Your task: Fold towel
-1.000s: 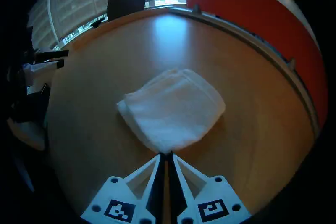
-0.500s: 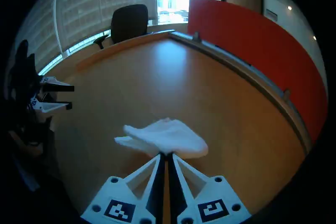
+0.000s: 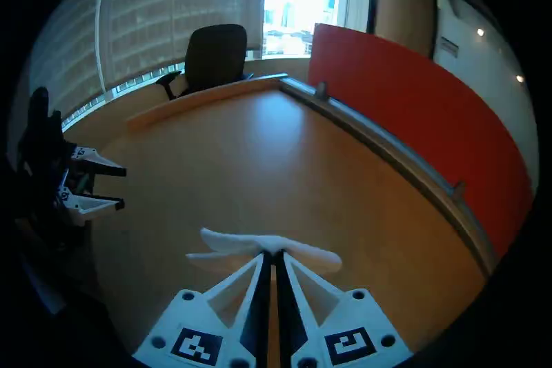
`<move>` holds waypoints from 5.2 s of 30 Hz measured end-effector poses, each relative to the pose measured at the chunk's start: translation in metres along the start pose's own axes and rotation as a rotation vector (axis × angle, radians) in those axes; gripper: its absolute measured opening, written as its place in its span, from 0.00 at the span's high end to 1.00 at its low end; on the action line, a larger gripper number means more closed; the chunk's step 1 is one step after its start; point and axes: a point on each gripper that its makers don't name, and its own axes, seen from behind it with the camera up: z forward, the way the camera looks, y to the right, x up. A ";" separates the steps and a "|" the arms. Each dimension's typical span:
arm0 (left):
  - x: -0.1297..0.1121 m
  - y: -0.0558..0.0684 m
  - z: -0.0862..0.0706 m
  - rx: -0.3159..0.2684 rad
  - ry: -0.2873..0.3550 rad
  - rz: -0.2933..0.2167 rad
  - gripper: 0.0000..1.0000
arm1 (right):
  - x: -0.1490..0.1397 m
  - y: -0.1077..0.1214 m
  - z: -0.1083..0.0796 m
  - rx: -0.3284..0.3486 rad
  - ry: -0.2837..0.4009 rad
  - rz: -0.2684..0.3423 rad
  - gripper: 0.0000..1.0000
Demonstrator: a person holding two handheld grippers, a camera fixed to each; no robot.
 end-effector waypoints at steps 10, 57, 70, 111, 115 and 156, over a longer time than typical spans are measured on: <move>0.005 0.003 0.002 -0.014 0.006 0.007 0.08 | 0.007 0.010 -0.016 -0.021 0.017 0.006 0.95; 0.022 0.041 0.027 -0.074 -0.001 0.051 0.08 | -0.074 0.190 -0.201 -0.322 0.008 0.157 0.95; 0.025 0.047 0.029 -0.074 -0.005 0.061 0.08 | -0.097 0.234 -0.240 -0.392 0.000 0.201 0.95; 0.031 0.076 0.032 -0.080 -0.022 0.105 0.08 | -0.181 0.329 -0.323 -0.529 -0.097 0.278 0.96; 0.032 0.079 0.032 -0.084 -0.022 0.113 0.08 | -0.188 0.325 -0.328 -0.531 -0.097 0.289 0.95; 0.032 0.086 0.023 -0.117 -0.024 0.147 0.08 | -0.375 0.253 -0.362 -0.595 -0.282 0.578 0.95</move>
